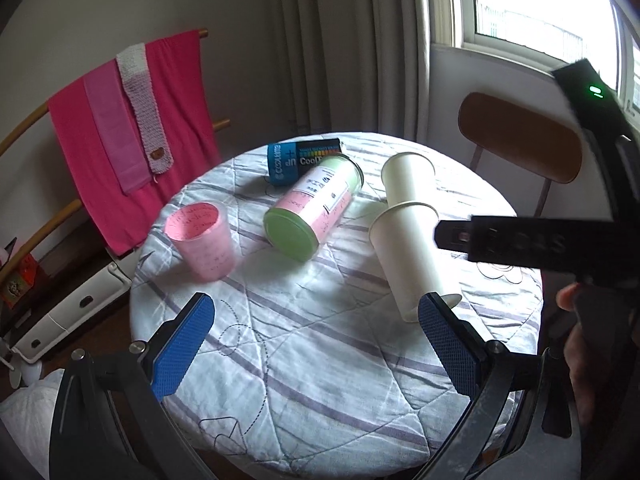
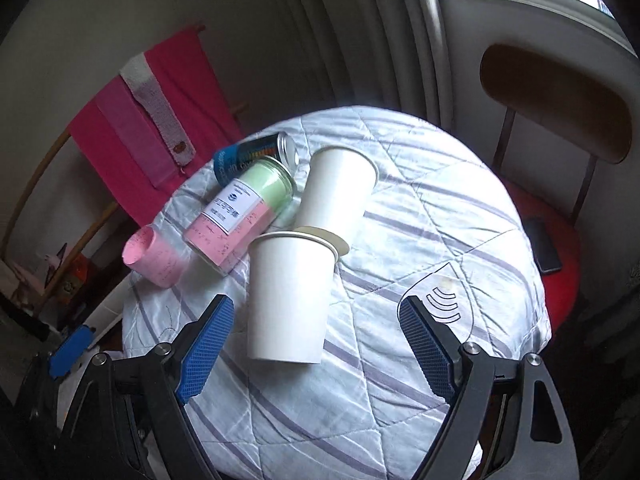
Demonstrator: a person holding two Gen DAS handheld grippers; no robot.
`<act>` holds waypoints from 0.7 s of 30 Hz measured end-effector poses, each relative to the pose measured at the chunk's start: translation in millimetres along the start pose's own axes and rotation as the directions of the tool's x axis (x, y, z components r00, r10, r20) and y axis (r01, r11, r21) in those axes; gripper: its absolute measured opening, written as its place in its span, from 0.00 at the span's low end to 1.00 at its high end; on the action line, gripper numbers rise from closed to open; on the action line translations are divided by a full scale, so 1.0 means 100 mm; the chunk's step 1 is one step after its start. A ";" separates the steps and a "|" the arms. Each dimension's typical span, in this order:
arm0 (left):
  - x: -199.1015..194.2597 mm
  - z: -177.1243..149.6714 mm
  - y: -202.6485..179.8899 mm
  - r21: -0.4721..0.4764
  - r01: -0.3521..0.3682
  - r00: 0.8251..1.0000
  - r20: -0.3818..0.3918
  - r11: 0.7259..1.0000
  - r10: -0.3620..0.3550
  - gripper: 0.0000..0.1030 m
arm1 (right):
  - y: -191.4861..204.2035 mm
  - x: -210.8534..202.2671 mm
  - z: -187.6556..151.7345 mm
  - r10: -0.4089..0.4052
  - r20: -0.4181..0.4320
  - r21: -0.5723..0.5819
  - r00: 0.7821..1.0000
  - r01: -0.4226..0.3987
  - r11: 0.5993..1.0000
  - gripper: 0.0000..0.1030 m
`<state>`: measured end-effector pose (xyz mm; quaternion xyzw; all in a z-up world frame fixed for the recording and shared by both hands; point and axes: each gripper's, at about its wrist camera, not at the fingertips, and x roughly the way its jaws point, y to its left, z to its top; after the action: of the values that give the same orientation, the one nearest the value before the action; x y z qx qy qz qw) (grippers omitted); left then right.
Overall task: Flip cup upright
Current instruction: 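Grasp the upside-down white paper cup with the right tool, then flip the white paper cup opening upward and set it down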
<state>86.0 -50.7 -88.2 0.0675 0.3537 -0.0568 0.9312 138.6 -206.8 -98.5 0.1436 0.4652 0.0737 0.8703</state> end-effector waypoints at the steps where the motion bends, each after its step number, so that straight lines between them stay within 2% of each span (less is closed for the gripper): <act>1: 0.05 0.01 -0.01 0.003 0.011 1.000 -0.008 1.000 -0.011 1.00 | 0.00 0.09 0.03 0.012 -0.030 0.003 0.999 -0.012 1.000 0.84; 8: 0.28 0.09 -0.08 0.002 0.100 0.994 -0.052 0.995 -0.099 1.00 | 0.01 0.45 0.20 0.041 -0.124 0.019 0.991 -0.039 0.999 0.84; 10: 0.35 0.10 -0.12 0.009 0.111 0.992 -0.062 0.994 -0.111 1.00 | -0.01 0.49 0.22 0.060 -0.128 0.025 0.990 -0.058 0.998 0.83; 11: 0.37 0.10 -0.13 0.011 0.113 0.991 -0.070 0.994 -0.112 1.00 | -0.01 0.50 0.21 0.074 -0.131 0.026 0.989 -0.071 0.997 0.80; 12: 0.41 0.10 -0.14 0.013 0.111 0.991 -0.082 0.994 -0.110 1.00 | -0.01 0.49 0.21 0.090 -0.124 0.027 0.988 -0.087 0.996 0.72; 15: 0.45 0.08 -0.14 0.007 0.120 0.988 -0.098 0.993 -0.119 1.00 | 0.03 0.43 0.21 0.111 -0.109 -0.005 0.988 -0.112 0.994 0.61; 21: 0.45 0.02 -0.12 -0.011 0.147 0.982 -0.115 0.989 -0.147 1.00 | 0.15 0.23 0.13 0.113 -0.021 -0.072 0.993 -0.114 0.991 0.58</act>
<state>118.4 -65.2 -117.7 0.0434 0.4108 -0.1210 0.9026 162.6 -188.8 -105.4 0.1371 0.4607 0.1412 0.8655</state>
